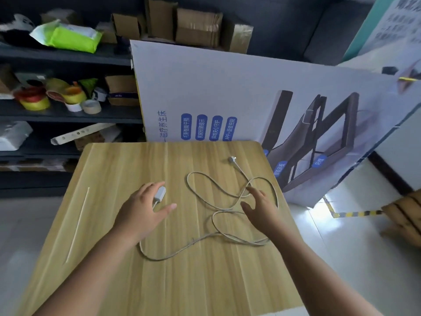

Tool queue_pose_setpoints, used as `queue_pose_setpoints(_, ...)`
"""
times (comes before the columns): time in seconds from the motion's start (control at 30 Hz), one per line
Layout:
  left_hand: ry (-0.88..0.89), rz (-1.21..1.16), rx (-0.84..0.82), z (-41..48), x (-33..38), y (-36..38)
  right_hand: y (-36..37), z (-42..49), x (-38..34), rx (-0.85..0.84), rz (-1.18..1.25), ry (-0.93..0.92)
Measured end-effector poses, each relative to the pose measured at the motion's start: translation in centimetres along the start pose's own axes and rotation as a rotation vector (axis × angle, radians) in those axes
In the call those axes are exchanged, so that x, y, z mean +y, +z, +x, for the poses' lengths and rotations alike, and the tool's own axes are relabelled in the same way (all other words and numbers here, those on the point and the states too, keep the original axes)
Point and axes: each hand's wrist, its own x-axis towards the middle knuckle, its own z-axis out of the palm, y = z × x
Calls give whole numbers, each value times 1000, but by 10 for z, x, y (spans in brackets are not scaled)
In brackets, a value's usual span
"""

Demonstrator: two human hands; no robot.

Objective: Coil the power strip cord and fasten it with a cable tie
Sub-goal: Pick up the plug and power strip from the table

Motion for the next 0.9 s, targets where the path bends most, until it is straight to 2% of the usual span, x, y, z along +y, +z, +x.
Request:
queue_pose_setpoints(0.23,-62,-30,-114,76,-25,31,13,97,15,37,-38,97)
queue_pose_setpoints(0.47,-190,-42,-120,118,-36,80,61,237,65,-113,-150,180)
queue_pose_setpoints(0.6,-278,-50,-101,125,-42,104,107,307,100,-174,-132,211)
queue_pose_setpoints(0.8,-366,-49,-118,115,-50,124,149,350,120,-223,-231,238)
queue_pose_setpoints(0.9,-378,-30,-120,106,-54,124,159,362,126,-131,-288,276)
